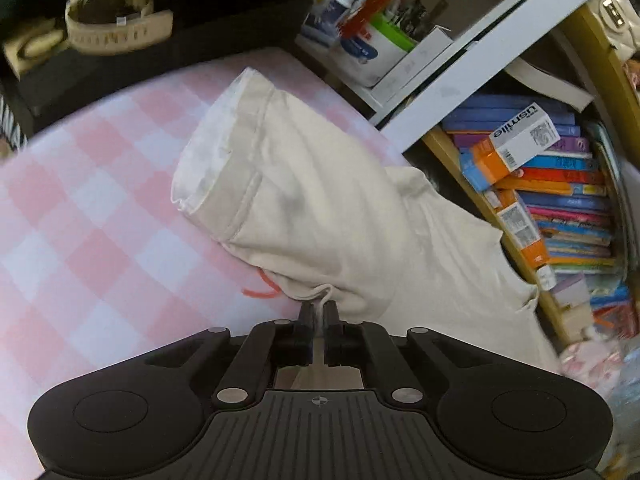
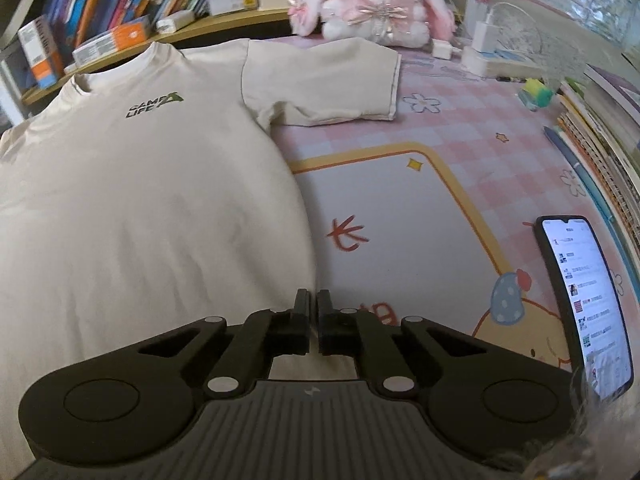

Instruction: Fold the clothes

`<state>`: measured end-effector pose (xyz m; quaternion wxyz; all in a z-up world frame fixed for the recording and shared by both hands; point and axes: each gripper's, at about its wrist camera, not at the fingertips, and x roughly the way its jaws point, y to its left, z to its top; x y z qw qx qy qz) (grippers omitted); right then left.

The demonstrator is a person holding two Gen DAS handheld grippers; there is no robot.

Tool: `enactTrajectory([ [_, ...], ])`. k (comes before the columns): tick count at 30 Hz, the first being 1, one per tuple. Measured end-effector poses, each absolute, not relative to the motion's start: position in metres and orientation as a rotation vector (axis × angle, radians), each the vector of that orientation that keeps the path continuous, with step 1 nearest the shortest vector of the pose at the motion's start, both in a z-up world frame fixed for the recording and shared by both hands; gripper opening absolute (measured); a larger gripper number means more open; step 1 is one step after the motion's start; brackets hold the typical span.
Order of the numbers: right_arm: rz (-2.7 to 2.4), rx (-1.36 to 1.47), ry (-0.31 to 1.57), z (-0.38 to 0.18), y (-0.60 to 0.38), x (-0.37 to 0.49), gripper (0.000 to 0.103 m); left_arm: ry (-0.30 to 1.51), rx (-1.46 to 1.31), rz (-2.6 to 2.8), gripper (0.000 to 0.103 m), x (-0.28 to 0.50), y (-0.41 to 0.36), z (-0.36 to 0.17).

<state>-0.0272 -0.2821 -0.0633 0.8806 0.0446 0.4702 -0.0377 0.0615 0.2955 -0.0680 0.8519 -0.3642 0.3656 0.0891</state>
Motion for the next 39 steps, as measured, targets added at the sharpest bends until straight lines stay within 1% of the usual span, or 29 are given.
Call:
enactTrajectory([
  [5,-0.062,0.079,0.979,-0.064,-0.281,-0.031,0.003,0.785,-0.738,0.121,0.008,0.063,0.296,-0.068],
  [7,-0.07,0.075,0.977,-0.064,-0.282,-0.03,0.004,0.803,-0.736,0.098,0.014,0.059,0.299,-0.066],
  [9,-0.065,0.071,0.979,-0.064,-0.283,-0.029,0.004,0.824,-0.685,0.091,0.029,0.049,0.295,-0.058],
  [10,-0.06,0.068,0.98,-0.064,-0.283,-0.029,0.004,0.837,-0.655,0.088,0.031,0.042,0.293,-0.054],
  [11,-0.056,0.066,0.981,-0.064,-0.284,-0.028,0.004,0.853,-0.619,0.082,0.036,0.033,0.288,-0.05],
  [12,-0.051,0.069,0.98,-0.064,-0.285,-0.029,0.004,0.864,-0.586,0.071,0.044,0.022,0.282,-0.048],
  [13,-0.046,0.072,0.98,-0.064,-0.286,-0.029,0.006,0.875,-0.553,0.062,0.049,0.01,0.275,-0.044],
  [14,-0.039,0.075,0.979,-0.064,-0.287,-0.03,0.008,0.882,-0.52,0.062,0.058,-0.004,0.268,-0.041],
  [15,-0.03,0.078,0.98,-0.064,-0.288,-0.032,0.017,0.883,-0.487,0.07,0.061,-0.019,0.26,-0.039],
  [16,-0.02,0.081,0.98,-0.063,-0.29,-0.034,0.03,0.883,-0.457,0.076,0.065,-0.034,0.252,-0.037],
  [17,-0.008,0.084,0.978,-0.063,-0.292,-0.038,0.036,0.878,-0.434,0.081,0.066,-0.05,0.244,-0.036],
  [18,0.004,0.086,0.975,-0.062,-0.294,-0.042,0.039,0.876,-0.413,0.088,0.066,-0.064,0.237,-0.036],
  [21,0.039,0.079,0.988,-0.062,-0.299,-0.054,0.04,0.863,-0.361,0.139,0.066,-0.095,0.22,-0.038],
  [23,0.055,0.071,0.995,-0.062,-0.301,-0.063,0.04,0.857,-0.334,0.174,0.064,-0.106,0.212,-0.038],
  [24,0.063,0.068,0.994,-0.062,-0.302,-0.067,0.039,0.855,-0.32,0.186,0.064,-0.11,0.208,-0.038],
  [25,0.071,0.065,0.993,-0.062,-0.303,-0.072,0.034,0.854,-0.303,0.189,0.064,-0.112,0.204,-0.038],
  [26,0.079,0.062,0.993,-0.063,-0.304,-0.076,0.028,0.855,-0.278,0.196,0.058,-0.113,0.2,-0.039],
  [27,0.086,0.056,0.991,-0.063,-0.305,-0.08,0.022,0.859,-0.251,0.203,0.046,-0.114,0.197,-0.039],
  [28,0.093,0.033,0.984,-0.063,-0.304,-0.081,0.017,0.865,-0.219,0.212,0.038,-0.112,0.193,-0.039],
  [29,0.101,0.013,0.979,-0.063,-0.303,-0.082,0.011,0.872,-0.199,0.213,0.018,-0.111,0.191,-0.039],
  [30,0.113,0.003,0.98,-0.063,-0.303,-0.081,0.003,0.881,-0.202,0.201,0.006,-0.109,0.19,-0.038],
  [32,0.128,-0.013,0.978,-0.063,-0.304,-0.077,0.002,0.894,-0.201,0.185,0.004,-0.107,0.188,-0.037],
  [39,0.124,-0.017,0.956,-0.065,-0.318,-0.065,0.003,0.882,-0.178,0.179,0.004,-0.107,0.183,-0.039],
])
